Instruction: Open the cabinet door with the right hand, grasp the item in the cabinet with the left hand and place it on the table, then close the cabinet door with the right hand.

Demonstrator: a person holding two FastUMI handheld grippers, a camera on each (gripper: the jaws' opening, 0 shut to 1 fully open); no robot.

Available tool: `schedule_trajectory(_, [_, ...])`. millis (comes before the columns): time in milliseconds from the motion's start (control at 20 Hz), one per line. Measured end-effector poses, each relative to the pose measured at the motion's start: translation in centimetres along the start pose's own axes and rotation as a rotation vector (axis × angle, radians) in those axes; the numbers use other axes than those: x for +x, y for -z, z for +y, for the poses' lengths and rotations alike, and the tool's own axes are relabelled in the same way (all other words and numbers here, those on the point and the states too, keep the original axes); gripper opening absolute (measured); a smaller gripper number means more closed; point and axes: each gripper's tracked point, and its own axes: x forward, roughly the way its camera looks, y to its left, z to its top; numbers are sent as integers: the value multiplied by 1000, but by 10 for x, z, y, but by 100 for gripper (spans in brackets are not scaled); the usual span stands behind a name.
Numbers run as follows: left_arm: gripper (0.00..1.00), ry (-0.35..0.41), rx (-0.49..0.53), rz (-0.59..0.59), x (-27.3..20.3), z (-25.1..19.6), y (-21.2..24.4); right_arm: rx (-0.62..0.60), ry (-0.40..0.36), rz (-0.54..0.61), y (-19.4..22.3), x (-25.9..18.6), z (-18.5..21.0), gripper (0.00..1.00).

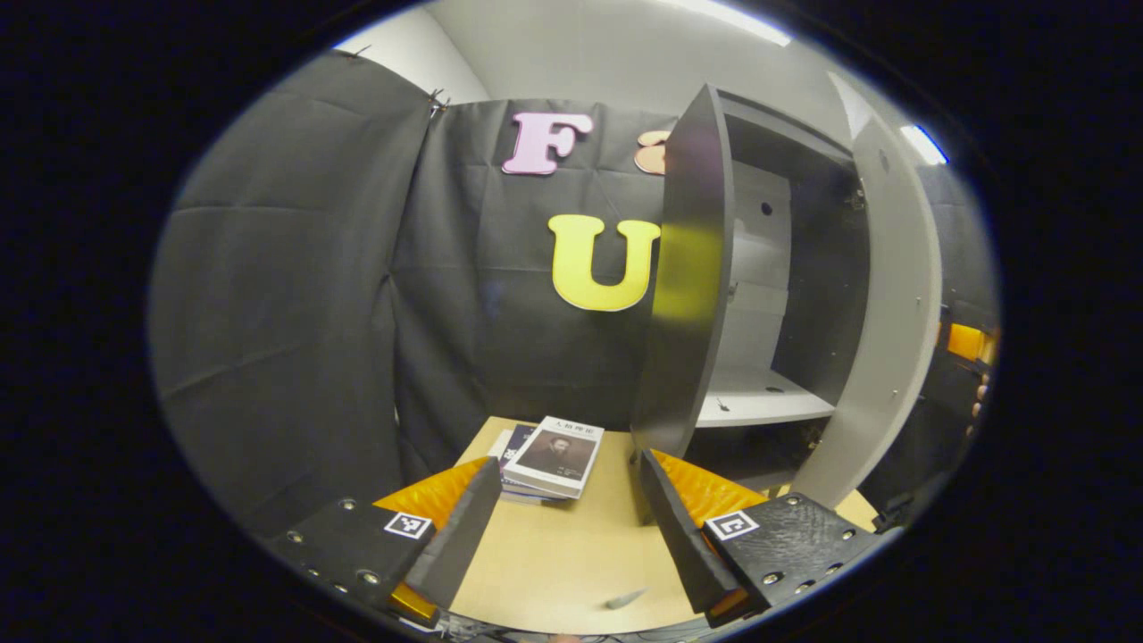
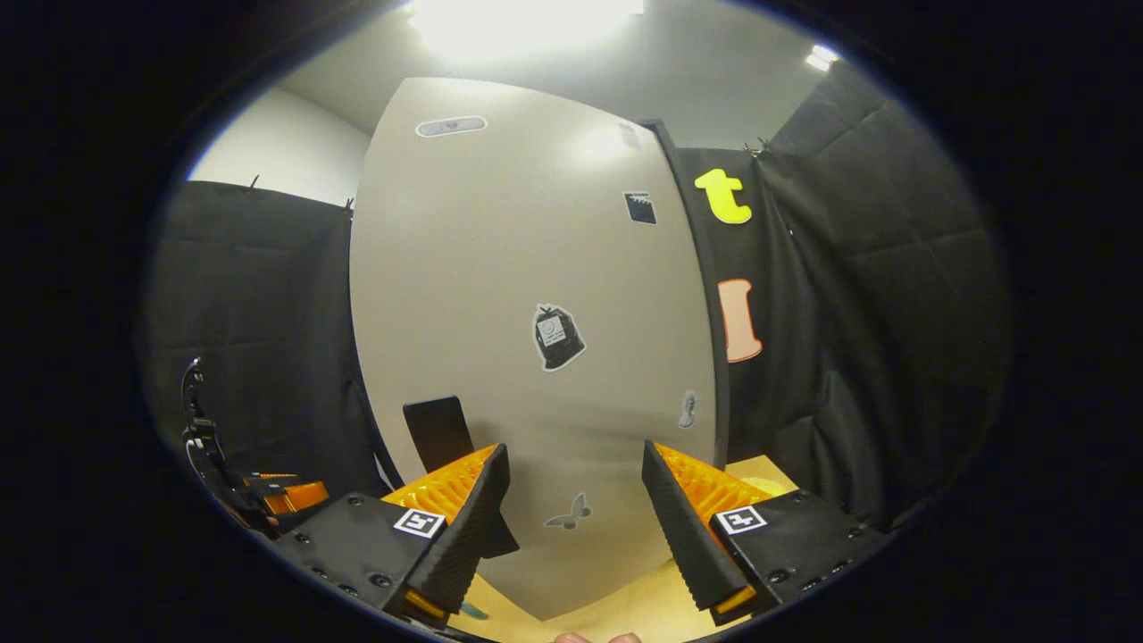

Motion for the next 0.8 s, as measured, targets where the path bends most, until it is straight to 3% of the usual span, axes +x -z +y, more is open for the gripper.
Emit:
schedule_trajectory(50, [95, 10, -7, 4, 3, 1, 1, 0, -3, 13, 3, 10, 6, 94])
schedule_trajectory(300, [93, 41, 6, -1, 6, 0, 5, -7, -2, 52, 14, 29, 28, 95])
schedule_trajectory(350, [97, 55, 1, -2, 7, -4, 7, -2, 0, 50, 14, 28, 27, 95])
schedule_trajectory(400, [93, 69, -3, -7, 8, -11, 9, -7, 6, 48, 14, 27, 23, 95])
schedule_trajectory(550, [93, 103, 15, -45, 4, -34, -1, -48, 34, 63, 19, 16, 4, 95])
schedule_trajectory(800, [95, 82, -9, -89, -6, -84, -11, -22, 43, 62, 15, -11, -45, 95])
